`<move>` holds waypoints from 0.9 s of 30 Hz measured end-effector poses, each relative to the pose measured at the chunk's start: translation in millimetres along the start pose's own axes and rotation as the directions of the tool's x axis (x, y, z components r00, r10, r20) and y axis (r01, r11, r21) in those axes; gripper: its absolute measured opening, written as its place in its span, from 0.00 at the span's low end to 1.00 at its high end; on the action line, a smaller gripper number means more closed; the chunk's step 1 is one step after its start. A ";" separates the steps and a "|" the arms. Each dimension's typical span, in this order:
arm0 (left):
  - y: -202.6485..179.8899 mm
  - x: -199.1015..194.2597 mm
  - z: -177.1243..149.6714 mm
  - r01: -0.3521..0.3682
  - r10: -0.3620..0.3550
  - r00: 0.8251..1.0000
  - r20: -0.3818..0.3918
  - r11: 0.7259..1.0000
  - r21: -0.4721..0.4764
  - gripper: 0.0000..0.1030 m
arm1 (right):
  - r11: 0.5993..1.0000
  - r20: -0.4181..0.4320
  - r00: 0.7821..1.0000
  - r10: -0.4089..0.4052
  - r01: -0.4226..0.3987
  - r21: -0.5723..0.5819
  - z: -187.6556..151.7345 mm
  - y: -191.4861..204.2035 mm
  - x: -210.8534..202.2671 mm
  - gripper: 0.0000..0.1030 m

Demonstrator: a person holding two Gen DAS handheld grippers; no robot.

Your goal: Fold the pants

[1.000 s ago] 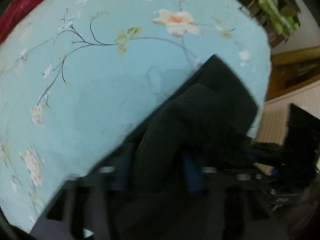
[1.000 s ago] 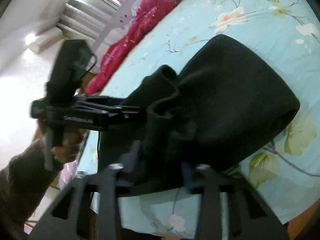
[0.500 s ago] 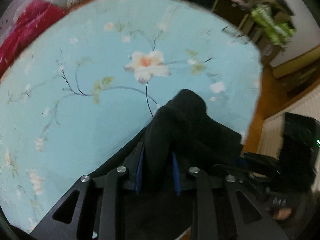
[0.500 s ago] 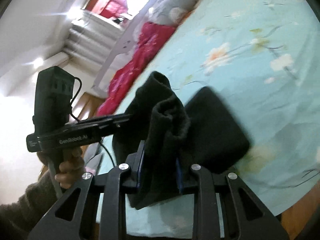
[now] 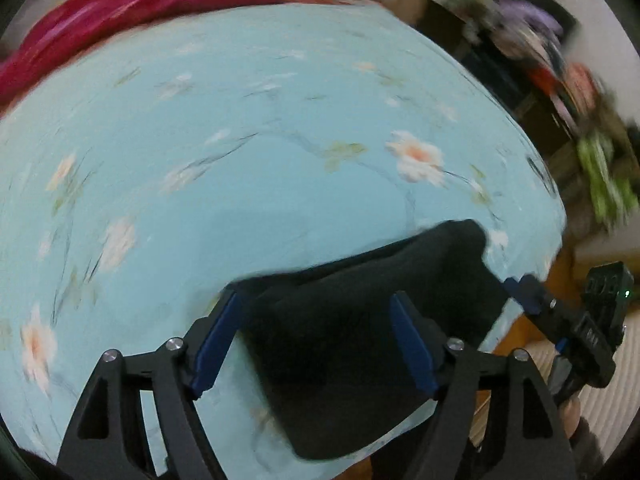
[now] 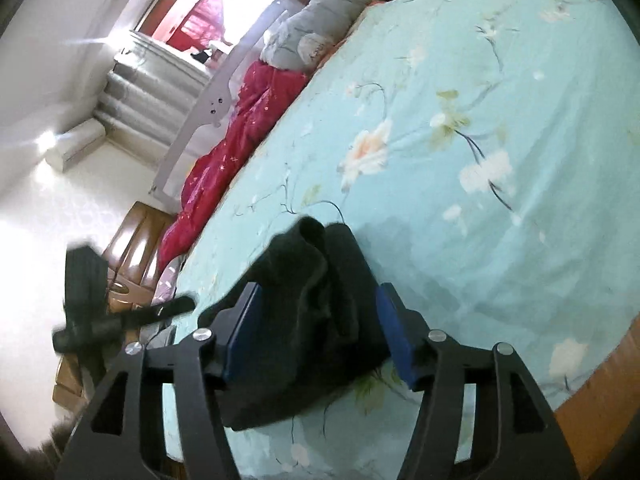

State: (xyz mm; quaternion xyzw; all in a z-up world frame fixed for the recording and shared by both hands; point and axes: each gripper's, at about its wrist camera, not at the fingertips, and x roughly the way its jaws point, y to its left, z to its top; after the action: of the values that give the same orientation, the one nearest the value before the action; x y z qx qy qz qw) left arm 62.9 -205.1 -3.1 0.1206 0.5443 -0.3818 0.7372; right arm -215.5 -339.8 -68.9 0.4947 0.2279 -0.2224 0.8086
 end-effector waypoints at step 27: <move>12.7 12.8 -81.4 -0.080 0.081 0.997 -0.010 0.950 -0.301 0.72 | 0.930 -0.079 0.997 -0.010 -0.020 -0.368 31.2 71.9 20.5 0.36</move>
State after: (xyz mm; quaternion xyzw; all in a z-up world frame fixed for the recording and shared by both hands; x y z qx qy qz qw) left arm 15.4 -153.6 -48.4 0.0285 0.5898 -0.2643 0.7626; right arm -152.5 -341.1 -18.0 0.3432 0.2965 -0.1537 0.8779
